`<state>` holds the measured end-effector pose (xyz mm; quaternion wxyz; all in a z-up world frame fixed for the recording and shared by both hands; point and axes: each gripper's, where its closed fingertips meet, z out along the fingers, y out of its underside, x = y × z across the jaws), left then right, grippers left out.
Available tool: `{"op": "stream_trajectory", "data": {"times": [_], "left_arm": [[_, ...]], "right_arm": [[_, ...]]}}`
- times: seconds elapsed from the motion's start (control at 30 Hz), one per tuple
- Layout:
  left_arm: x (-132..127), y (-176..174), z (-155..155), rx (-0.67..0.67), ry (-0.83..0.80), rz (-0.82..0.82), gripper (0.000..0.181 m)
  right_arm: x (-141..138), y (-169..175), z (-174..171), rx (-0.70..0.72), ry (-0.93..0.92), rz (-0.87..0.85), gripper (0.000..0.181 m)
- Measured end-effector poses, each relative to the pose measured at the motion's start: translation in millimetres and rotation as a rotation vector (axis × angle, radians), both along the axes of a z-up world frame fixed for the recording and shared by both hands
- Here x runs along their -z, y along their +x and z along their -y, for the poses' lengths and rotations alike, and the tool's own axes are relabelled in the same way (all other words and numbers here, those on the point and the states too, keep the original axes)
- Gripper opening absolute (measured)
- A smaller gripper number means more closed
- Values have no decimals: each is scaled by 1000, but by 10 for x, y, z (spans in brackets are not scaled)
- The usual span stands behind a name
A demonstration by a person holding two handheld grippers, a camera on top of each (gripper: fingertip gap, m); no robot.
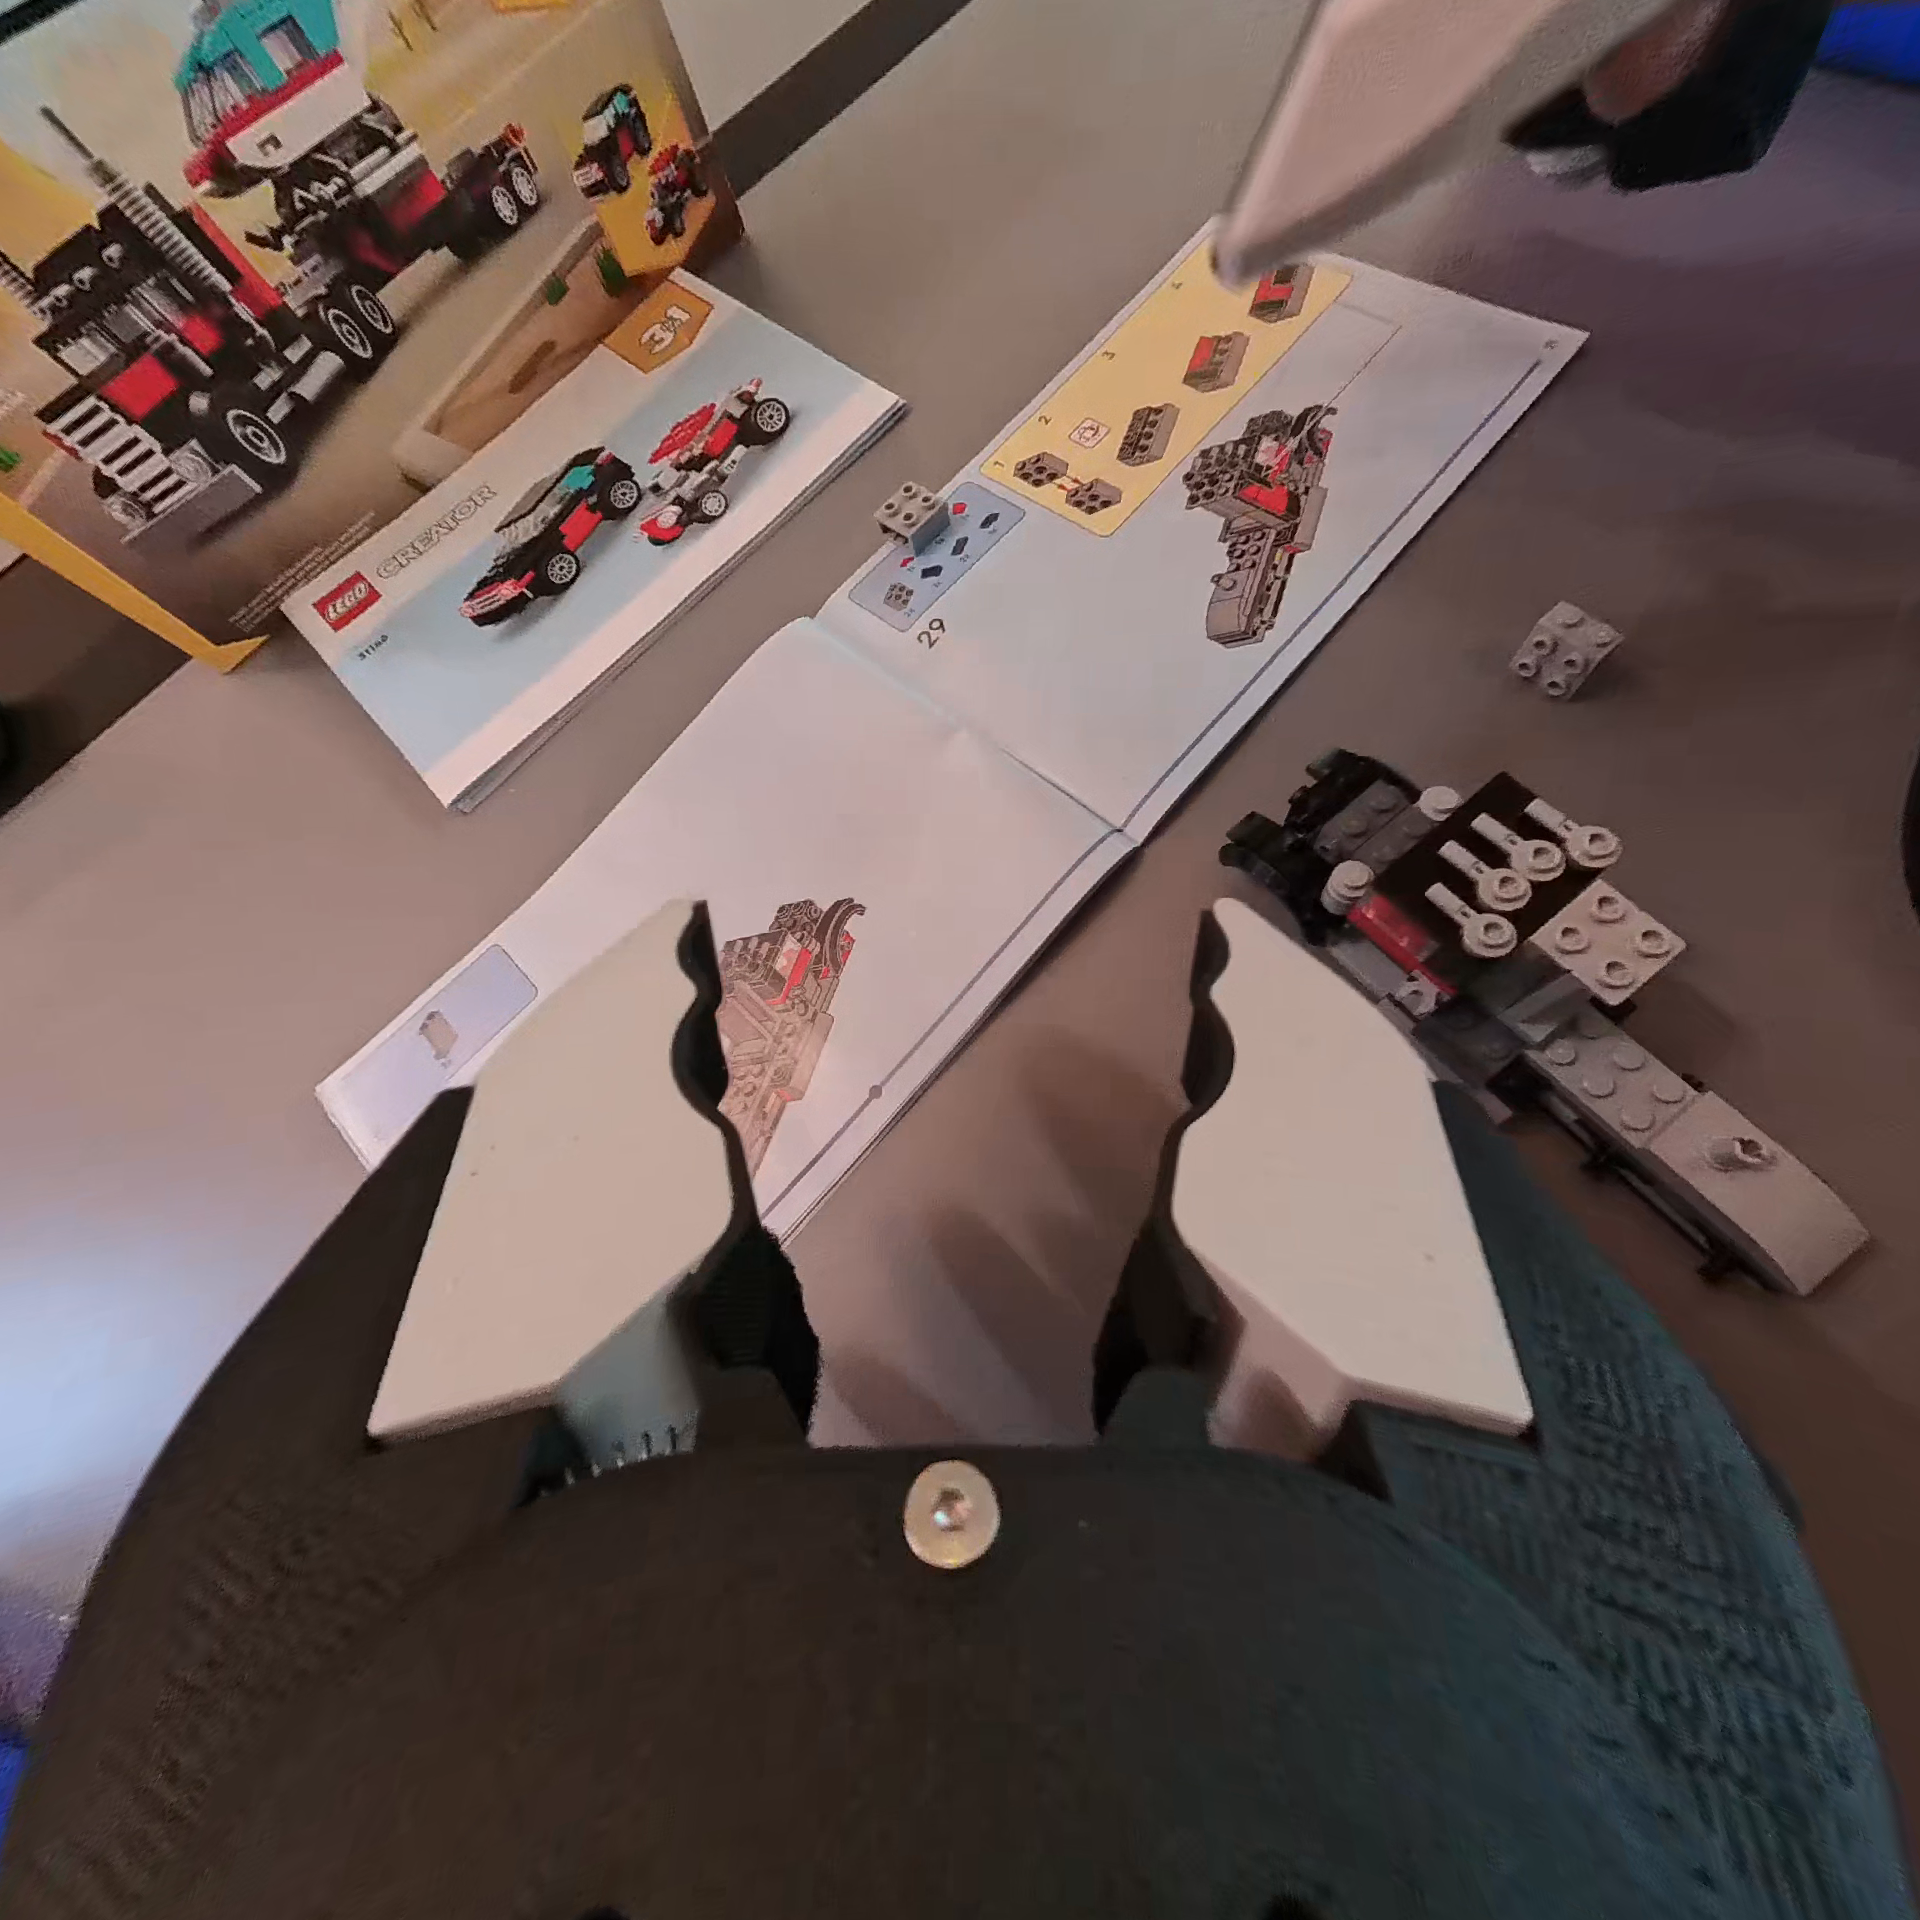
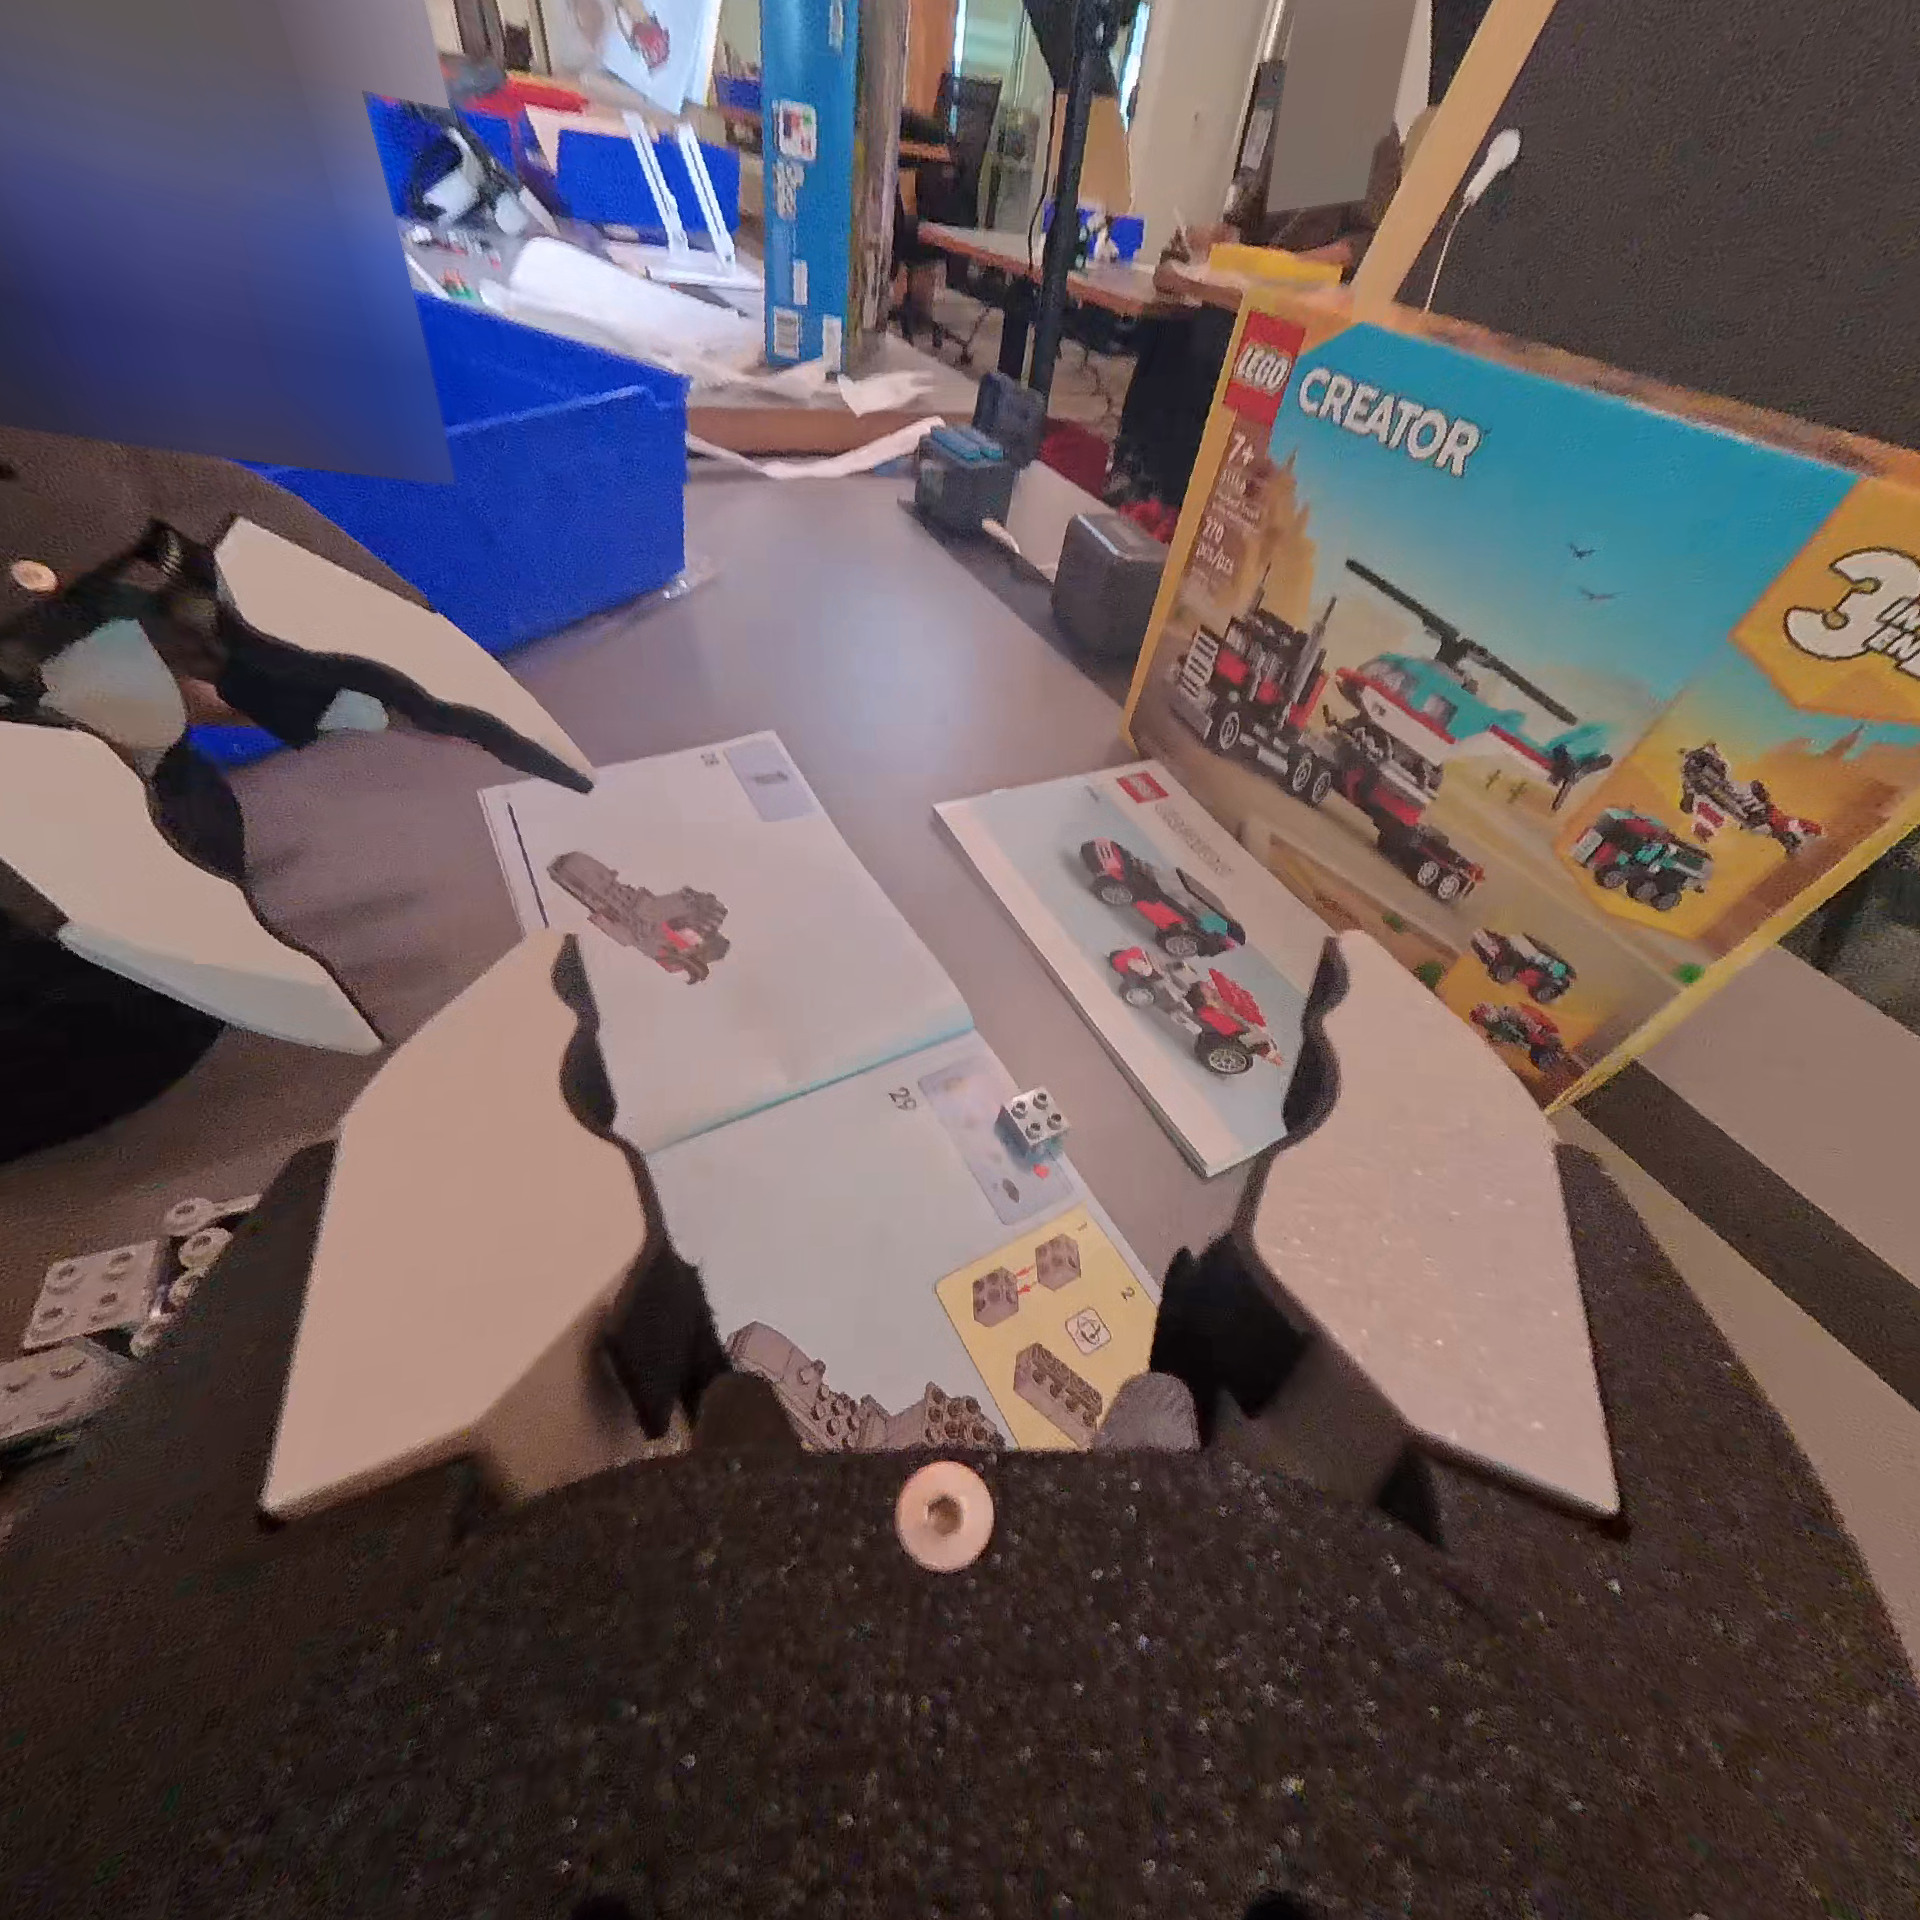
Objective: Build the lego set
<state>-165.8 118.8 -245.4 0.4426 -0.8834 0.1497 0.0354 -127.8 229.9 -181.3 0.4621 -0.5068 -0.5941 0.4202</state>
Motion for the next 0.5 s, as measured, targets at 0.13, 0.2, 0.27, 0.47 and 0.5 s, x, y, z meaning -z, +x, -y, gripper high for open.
{"op": "stream_trajectory", "data": {"times": [0.13, 0.2, 0.27, 0.47, 0.5], "left_arm": [[33, 10, -7, -1, -5, 3, 96], [19, 47, 14, 26, -5, 8, 48], [-113, 158, 43, 101, 60, 37, 0], [-323, 140, 81, 78, 113, 41, 53], [-323, 156, 86, 81, 108, 39, 58]], "right_arm": [[158, -16, -16, 17, 8, 64, 138], [158, 34, 74, -49, 20, 50, 31], [66, 60, 197, -130, -24, -23, 0], [260, 0, 4, -151, -23, 115, 68], [374, -18, -59, -163, -21, 183, 65]]}}
